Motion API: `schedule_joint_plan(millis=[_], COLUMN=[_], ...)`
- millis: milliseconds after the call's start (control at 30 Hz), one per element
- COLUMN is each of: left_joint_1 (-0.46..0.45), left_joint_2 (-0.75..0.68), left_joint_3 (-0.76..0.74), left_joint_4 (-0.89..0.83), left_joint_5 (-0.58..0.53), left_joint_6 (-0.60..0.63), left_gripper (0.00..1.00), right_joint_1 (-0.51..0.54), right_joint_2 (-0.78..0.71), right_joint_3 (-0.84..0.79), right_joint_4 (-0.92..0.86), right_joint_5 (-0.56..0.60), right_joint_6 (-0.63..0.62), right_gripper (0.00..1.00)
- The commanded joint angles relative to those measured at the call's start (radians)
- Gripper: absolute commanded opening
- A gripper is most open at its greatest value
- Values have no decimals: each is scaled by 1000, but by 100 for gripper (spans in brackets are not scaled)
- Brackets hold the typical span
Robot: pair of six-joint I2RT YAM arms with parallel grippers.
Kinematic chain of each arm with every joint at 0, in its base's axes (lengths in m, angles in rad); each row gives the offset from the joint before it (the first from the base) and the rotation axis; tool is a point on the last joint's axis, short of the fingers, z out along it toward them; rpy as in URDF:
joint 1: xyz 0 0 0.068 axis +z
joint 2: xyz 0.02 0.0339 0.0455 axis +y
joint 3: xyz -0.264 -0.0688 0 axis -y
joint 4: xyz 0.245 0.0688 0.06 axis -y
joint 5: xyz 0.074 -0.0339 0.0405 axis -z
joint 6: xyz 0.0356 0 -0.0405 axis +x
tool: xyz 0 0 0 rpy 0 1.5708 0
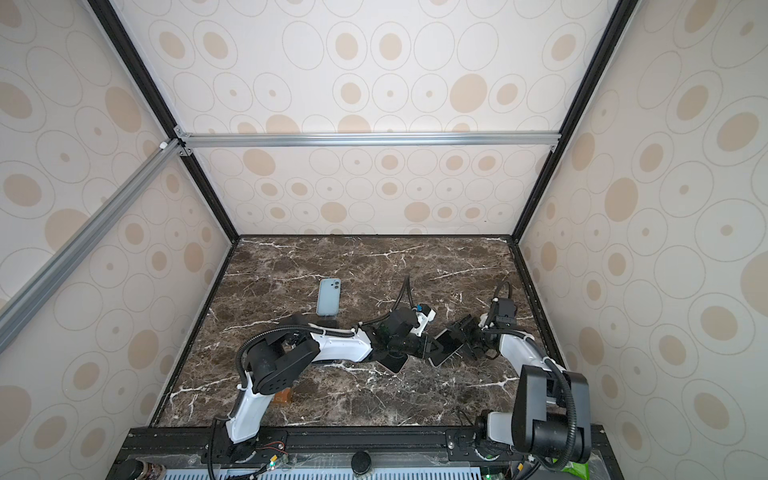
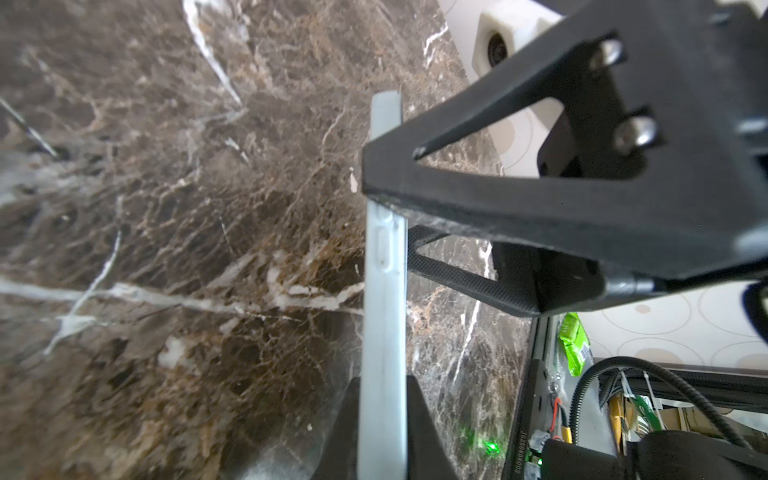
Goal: Take the phone out of the phone case
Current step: 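Grasp the phone's side edge with the left gripper while the right releases it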
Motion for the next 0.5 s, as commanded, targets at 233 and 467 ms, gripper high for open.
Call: schedule_joint_plan(millis=[233, 467], left_joint_1=[14, 62], left_joint_2=[-166, -330], left_joint_3=[88, 85], left_joint_4=[-191, -259], left_joint_5=[-106, -127], left_joint_6=[168, 282], left_gripper=[0, 0], right_joint_1=[-4, -4], right_joint_2=[-290, -507], right_joint_3=[113, 147], right_joint_4=[-142, -20], right_joint_5=[183, 225], right_joint_6=[-128, -260], right_gripper=[100, 100])
